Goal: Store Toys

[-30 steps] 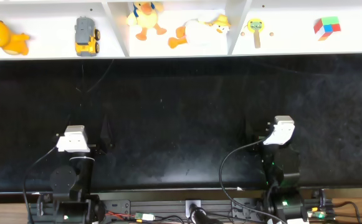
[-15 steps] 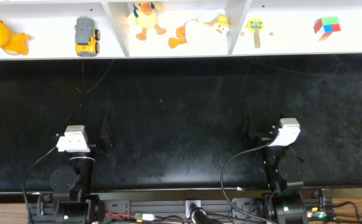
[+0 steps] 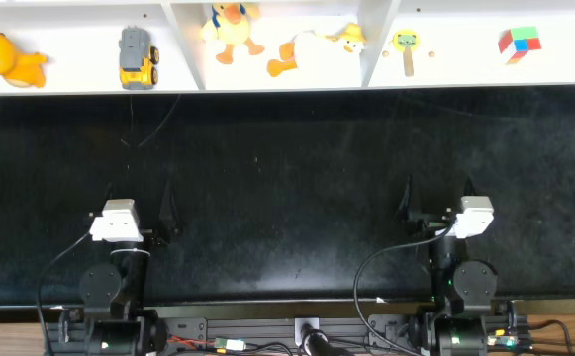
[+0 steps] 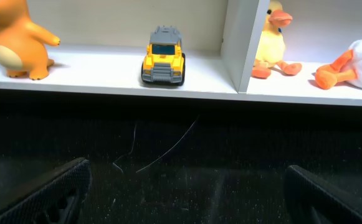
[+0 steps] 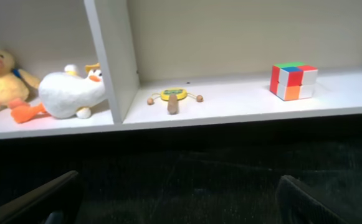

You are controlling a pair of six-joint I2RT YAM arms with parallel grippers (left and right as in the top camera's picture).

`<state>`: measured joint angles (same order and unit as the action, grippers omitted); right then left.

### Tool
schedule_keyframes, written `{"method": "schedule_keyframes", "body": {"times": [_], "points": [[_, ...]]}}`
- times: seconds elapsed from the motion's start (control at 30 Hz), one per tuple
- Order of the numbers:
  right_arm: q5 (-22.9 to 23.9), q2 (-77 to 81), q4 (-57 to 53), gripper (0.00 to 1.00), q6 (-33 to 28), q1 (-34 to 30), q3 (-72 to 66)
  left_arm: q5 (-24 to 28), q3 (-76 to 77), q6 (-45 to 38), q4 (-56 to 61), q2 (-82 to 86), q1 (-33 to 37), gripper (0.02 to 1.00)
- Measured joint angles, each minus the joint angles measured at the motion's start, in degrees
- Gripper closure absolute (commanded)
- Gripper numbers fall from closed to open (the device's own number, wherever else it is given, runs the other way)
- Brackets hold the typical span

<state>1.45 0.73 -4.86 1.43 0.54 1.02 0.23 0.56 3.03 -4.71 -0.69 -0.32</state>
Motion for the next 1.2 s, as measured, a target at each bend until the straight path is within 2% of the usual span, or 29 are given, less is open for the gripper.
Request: {"method": "schedule_keyframes", "body": {"times": [1.2], "points": [[-0.17,0.0,0.07,0.005,-1.27,0.31,0.0,0.0,0.0,0.0,0.02,0.0,0.02,0.02]]}}
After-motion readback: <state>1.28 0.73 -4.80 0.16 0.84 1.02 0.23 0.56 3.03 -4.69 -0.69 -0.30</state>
